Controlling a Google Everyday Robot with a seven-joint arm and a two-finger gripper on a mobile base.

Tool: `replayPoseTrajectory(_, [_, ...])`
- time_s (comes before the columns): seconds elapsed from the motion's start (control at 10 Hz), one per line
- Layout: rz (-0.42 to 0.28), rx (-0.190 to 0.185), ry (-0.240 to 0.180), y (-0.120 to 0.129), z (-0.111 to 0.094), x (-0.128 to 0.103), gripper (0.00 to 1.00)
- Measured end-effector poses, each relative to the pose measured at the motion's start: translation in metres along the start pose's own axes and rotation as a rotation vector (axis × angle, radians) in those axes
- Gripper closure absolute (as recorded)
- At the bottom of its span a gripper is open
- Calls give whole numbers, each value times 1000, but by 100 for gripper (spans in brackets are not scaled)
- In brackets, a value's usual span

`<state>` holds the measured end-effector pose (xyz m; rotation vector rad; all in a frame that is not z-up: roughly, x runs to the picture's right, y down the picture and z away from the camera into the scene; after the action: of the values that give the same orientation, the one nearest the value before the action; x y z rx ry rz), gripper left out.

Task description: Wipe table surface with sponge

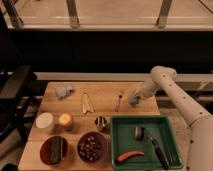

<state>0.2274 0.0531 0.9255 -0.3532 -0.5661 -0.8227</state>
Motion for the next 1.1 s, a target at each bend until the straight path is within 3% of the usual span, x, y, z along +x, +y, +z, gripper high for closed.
replayPoseTrajectory(0.2, [-38,-1,-19,-16,9,7,100])
replayPoseTrajectory(0.4, [-63,-1,-48,-25,19,-1,100])
replayPoseTrajectory(0.8, [-69,-4,-114,-11,27,-43,100])
replayPoseTrajectory(1.1, [-33,-15,-101,10,13,-65,100])
